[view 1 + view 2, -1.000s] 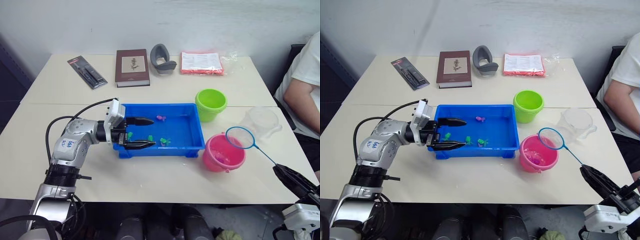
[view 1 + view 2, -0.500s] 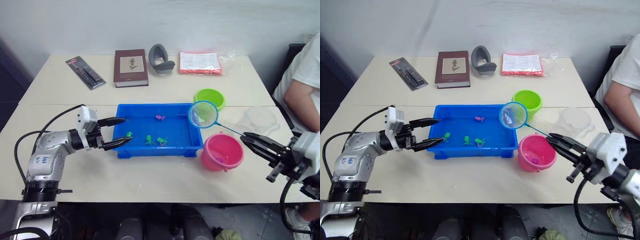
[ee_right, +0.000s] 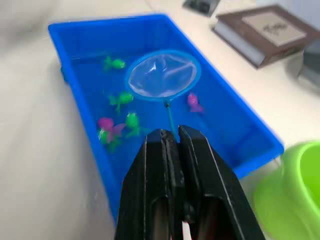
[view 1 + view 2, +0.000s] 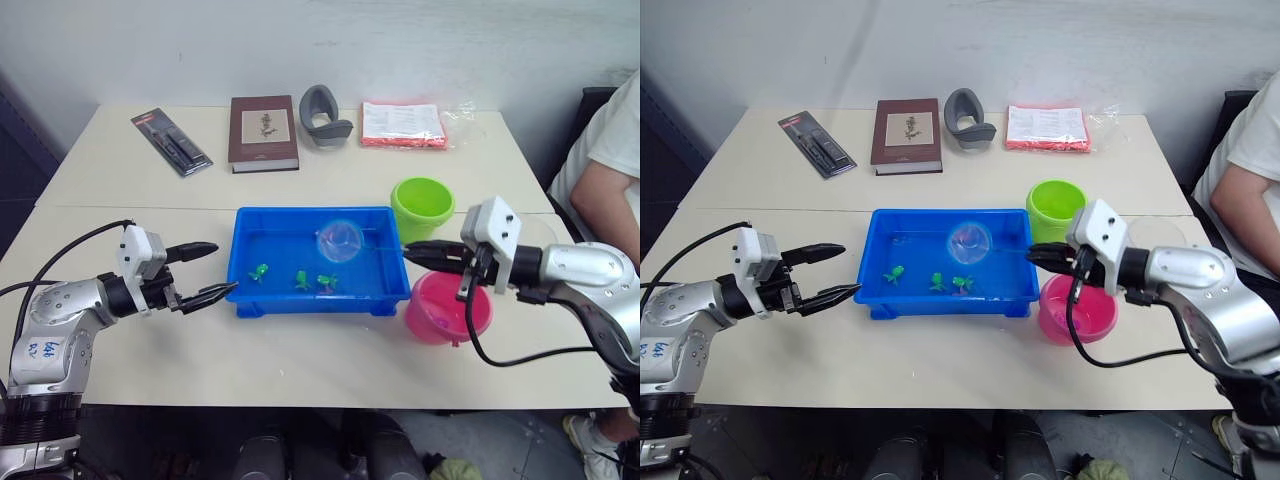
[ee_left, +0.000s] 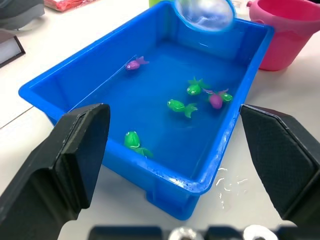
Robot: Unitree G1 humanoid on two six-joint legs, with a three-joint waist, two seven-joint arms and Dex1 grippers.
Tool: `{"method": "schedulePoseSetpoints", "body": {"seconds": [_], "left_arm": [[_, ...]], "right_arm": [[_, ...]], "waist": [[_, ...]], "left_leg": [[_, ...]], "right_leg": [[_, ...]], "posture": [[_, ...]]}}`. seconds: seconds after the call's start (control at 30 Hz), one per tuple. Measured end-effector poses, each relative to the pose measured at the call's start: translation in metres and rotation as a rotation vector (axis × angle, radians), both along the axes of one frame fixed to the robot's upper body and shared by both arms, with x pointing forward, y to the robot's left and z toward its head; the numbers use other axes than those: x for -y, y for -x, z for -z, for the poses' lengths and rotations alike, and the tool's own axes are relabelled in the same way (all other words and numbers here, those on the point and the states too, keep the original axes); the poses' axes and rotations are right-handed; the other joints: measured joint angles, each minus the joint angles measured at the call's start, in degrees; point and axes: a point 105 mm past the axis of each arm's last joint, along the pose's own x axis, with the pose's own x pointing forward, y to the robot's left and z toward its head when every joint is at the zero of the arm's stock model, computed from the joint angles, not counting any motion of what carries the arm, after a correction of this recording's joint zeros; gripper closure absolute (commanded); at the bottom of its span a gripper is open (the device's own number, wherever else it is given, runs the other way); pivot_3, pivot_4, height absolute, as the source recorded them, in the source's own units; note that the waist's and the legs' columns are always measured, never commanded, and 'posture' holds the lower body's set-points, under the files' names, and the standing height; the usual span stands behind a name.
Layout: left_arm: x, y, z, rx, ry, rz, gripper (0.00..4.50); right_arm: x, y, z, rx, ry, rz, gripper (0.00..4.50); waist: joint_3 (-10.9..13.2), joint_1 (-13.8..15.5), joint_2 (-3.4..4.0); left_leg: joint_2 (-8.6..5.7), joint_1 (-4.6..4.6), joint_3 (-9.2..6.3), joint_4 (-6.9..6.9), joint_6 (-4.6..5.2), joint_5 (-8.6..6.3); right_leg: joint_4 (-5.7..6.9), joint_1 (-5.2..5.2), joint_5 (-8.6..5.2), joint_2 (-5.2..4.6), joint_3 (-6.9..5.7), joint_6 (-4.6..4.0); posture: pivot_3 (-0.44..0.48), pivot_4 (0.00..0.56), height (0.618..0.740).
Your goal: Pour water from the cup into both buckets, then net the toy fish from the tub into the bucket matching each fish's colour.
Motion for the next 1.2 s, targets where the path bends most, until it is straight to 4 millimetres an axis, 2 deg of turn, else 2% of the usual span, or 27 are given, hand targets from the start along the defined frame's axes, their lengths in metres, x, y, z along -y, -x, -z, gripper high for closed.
{"method": "schedulePoseSetpoints", "body": {"seconds": [0.13,0.23,0.47,0.57,0.67,1.03,1.2], "left_arm": [[-0.002,0.001,0.001,-0.028,-0.004,-0.008,0.06],[0.002,0.002,0.003,-0.057,0.002,0.005,0.06],[0.021,0.013,0.003,-0.092,-0.019,0.103,0.06],[0.024,0.017,0.005,-0.104,-0.071,0.142,0.06],[0.031,0.021,0.006,-0.108,-0.089,0.181,0.06],[0.030,0.028,0.017,-0.151,-0.095,0.185,0.06],[0.026,0.026,0.015,-0.145,-0.091,0.164,0.06]], "right_arm": [[0.000,-0.007,0.009,0.033,0.113,-0.052,4.50],[-0.009,-0.010,0.011,0.065,0.156,-0.117,4.50],[-0.027,-0.013,0.035,0.121,0.289,-0.244,4.50],[-0.028,-0.018,0.035,0.133,0.296,-0.244,4.50],[-0.036,-0.025,0.027,0.174,0.283,-0.240,4.50],[-0.032,-0.028,0.029,0.185,0.322,-0.220,4.50],[-0.022,-0.035,0.037,0.190,0.374,-0.185,4.50]], "waist": [[0.0,-0.3,0.00],[0.0,-0.4,0.00],[0.0,-0.5,0.01],[0.0,-0.5,0.02],[0.0,-0.6,0.03],[0.0,-0.5,0.04],[0.0,-0.5,0.03]], "left_leg": [[-0.01,-0.07,0.00,0.01,0.00,0.00],[-0.01,-0.05,0.00,0.00,-0.02,0.00],[0.01,-0.06,0.02,0.01,-0.08,0.03],[0.00,-0.05,0.02,0.02,-0.08,0.03],[0.01,-0.04,0.00,0.01,-0.09,0.03],[0.03,-0.05,-0.01,0.01,-0.11,0.01],[0.03,-0.06,-0.01,0.01,-0.11,0.01]], "right_leg": [[-0.05,-0.01,0.02,-0.01,-0.03,0.03],[-0.02,-0.02,0.02,0.00,-0.03,0.03],[0.00,-0.06,0.02,0.02,-0.03,0.03],[0.02,-0.05,0.02,0.00,-0.01,0.02],[0.04,-0.06,0.00,0.01,-0.02,-0.01],[0.05,-0.08,-0.03,0.01,-0.04,-0.05],[0.04,-0.08,-0.02,0.01,-0.04,-0.05]], "posture": [[0.000,0.150,0.740],[0.000,0.150,0.740],[0.000,0.150,0.740],[0.000,0.150,0.740],[0.000,0.150,0.740],[0.000,0.150,0.740],[0.000,0.150,0.740]]}}
